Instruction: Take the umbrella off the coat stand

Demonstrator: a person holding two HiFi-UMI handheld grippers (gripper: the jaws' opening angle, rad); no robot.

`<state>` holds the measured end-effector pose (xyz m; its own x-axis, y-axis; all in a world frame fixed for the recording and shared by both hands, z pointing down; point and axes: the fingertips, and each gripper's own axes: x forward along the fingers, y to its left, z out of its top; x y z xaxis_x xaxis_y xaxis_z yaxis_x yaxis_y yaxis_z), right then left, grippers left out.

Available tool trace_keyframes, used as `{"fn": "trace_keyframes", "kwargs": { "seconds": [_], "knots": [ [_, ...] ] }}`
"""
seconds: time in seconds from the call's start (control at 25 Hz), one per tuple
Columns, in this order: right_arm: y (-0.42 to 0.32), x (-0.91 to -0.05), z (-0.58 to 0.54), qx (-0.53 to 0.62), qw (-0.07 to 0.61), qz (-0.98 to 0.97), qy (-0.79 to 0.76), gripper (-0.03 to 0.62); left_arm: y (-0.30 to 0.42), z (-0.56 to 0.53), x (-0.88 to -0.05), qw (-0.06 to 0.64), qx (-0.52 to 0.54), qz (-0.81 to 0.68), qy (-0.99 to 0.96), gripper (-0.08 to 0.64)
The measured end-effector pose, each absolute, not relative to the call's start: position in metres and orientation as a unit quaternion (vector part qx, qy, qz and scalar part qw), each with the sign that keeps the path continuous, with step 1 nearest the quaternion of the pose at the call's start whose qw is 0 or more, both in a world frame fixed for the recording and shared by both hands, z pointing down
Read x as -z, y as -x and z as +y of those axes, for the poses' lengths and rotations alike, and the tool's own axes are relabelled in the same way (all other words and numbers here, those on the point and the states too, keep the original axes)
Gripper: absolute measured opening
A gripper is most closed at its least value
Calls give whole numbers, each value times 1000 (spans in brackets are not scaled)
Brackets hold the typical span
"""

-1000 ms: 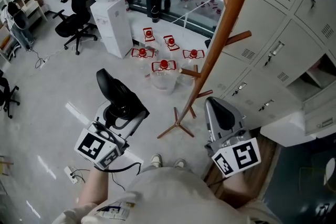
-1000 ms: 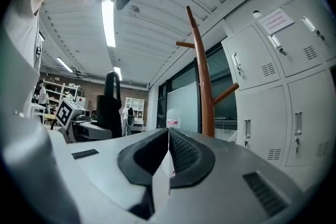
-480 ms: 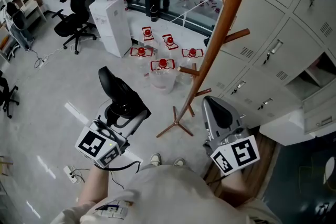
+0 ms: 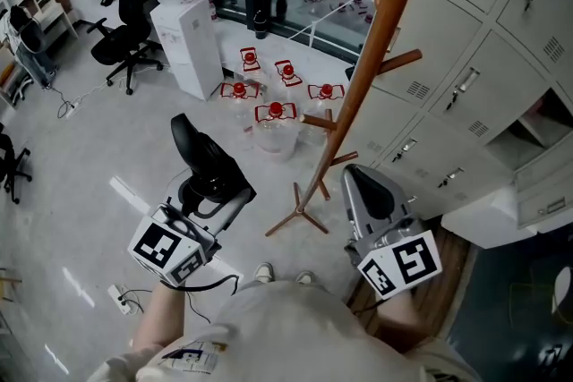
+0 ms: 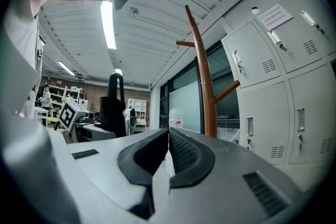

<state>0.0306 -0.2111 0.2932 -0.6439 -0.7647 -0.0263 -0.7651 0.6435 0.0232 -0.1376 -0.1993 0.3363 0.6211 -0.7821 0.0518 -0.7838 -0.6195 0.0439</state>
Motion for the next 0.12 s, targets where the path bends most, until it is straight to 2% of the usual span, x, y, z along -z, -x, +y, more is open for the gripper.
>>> {"fn": "trace_keyframes", "kwargs": {
  "seconds": [0.12],
  "knots": [
    [-29,-293,-210,-17,7,908,418,8,137,-197,-336,29,-14,-435,-900,287]
  ]
}}
